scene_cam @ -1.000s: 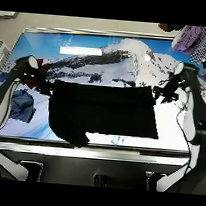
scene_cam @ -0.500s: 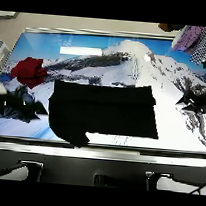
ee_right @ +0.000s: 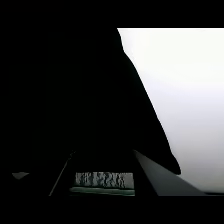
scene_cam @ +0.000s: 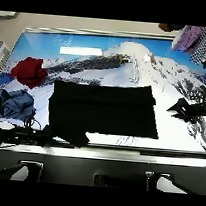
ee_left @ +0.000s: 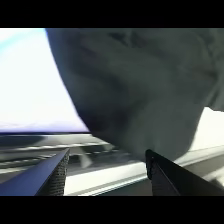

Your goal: Fold the clothes and pants, and hang the long-sleeved shirts on hangers.

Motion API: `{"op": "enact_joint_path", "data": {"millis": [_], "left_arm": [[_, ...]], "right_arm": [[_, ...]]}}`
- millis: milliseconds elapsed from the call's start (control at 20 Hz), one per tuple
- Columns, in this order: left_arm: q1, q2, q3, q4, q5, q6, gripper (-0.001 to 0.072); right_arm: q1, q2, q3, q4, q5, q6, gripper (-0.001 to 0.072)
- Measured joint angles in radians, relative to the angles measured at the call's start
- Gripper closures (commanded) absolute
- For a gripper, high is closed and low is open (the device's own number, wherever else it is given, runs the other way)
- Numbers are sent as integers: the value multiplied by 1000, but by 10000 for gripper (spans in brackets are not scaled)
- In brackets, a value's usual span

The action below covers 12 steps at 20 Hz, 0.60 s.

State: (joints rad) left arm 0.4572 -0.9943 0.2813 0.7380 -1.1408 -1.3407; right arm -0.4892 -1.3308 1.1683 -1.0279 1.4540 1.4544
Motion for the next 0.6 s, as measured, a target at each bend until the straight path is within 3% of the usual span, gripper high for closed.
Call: {"op": "enact_joint_path", "data": {"millis": [100,300,350,400,600], "left_arm": [[-17,5,-20,-26,37,14,219],[-87,9,-35,-68,124,25,388],[-108,10,-37,-75,150,24,597],[-126,8,-39,-69,176,22,686],[-165,10,-40,-83,207,13,687]], "right_arm": [[0,12,-7,15,-1,-1,297],[1,22,-12,39,8,-3,297],[1,23,-13,42,11,-3,297],[1,24,-13,43,12,-3,297],[1,25,-13,37,19,-21,270]]}}
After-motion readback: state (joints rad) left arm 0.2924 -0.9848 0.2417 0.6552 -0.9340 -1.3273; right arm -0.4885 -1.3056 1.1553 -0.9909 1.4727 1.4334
